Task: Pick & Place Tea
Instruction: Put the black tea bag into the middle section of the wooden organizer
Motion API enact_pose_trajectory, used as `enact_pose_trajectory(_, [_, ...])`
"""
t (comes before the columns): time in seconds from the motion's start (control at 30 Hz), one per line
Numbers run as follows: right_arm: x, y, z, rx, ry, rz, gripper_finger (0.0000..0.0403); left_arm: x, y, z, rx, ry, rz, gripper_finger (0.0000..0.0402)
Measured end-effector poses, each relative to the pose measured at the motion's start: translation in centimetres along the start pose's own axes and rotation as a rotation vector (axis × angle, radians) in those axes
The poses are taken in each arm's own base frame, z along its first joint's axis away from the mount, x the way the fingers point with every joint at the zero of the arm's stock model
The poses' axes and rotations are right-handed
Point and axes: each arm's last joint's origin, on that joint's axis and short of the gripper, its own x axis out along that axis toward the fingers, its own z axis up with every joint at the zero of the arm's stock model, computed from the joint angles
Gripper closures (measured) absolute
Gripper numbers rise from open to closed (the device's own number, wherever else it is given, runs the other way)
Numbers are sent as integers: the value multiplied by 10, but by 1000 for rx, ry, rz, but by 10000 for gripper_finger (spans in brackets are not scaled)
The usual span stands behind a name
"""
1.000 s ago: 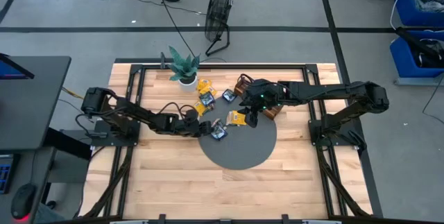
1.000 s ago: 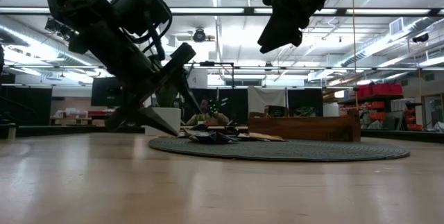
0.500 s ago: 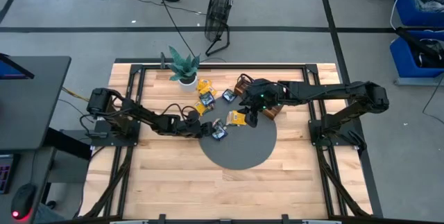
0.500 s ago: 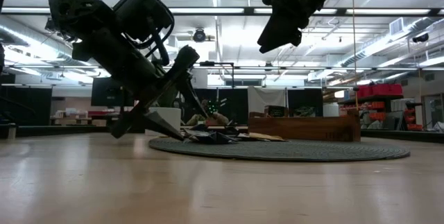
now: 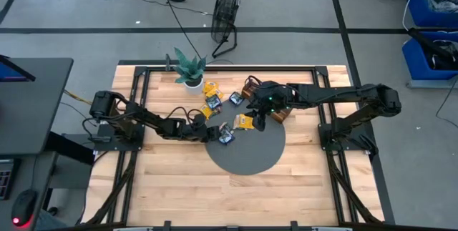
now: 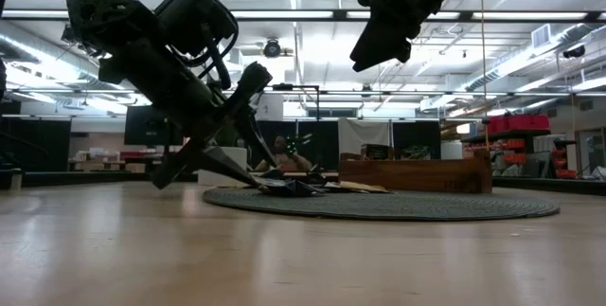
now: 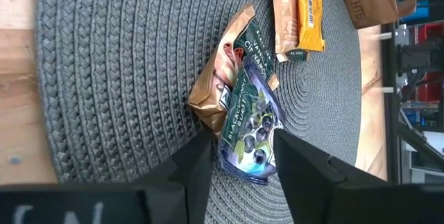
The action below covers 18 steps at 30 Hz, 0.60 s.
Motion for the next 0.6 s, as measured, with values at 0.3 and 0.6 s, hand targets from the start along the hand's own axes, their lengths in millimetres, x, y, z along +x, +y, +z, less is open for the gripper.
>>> enact_pose_trajectory(0.3, [0, 0, 0, 4, 0, -1, 237, 0, 0, 0, 1, -4, 4, 274])
enact_pose_trajectory(0.6, [0, 0, 0, 7, 0, -1, 237, 0, 2, 0, 24, -1, 25, 298])
